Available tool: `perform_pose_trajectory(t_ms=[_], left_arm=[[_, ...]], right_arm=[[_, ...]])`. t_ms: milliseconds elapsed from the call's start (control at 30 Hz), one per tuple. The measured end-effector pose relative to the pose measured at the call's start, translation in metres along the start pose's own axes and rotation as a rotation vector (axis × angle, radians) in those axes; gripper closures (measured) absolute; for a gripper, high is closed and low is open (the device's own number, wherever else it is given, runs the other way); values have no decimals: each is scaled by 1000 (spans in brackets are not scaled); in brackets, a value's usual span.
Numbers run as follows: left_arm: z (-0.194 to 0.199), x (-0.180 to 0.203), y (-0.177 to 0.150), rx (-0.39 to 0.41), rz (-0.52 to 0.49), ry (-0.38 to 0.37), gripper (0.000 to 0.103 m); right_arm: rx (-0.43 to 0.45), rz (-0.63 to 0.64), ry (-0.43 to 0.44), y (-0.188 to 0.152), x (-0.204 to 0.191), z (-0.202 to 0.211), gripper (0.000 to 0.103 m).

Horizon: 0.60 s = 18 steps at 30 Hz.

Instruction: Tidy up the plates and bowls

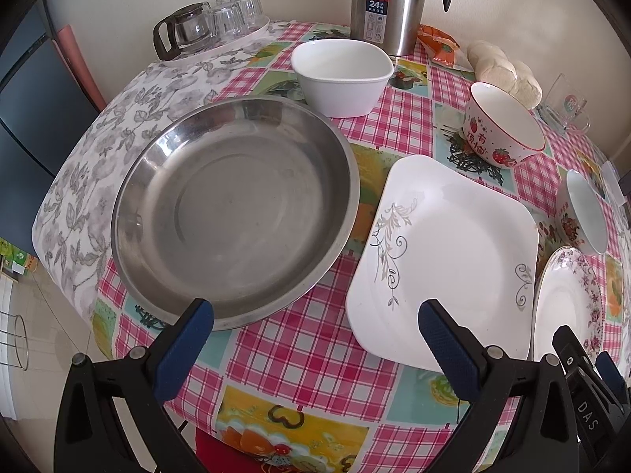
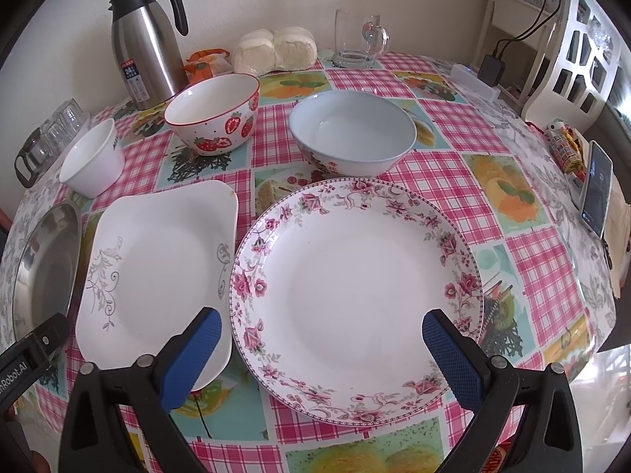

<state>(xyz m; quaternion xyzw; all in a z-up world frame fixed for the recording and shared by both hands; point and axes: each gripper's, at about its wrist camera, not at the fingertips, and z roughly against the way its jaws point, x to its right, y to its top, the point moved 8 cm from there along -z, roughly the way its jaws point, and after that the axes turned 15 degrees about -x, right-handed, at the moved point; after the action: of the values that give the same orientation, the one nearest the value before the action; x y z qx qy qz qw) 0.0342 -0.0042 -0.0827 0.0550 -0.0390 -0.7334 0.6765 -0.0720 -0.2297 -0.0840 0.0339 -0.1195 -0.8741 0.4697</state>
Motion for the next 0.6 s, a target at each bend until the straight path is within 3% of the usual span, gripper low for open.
perform_pose_trajectory(t_ms=[600], left_arm=[[-2,2,-1,-5,2,-2,0]], right_arm=[[-11,4,-9,0,-1,-2,0]])
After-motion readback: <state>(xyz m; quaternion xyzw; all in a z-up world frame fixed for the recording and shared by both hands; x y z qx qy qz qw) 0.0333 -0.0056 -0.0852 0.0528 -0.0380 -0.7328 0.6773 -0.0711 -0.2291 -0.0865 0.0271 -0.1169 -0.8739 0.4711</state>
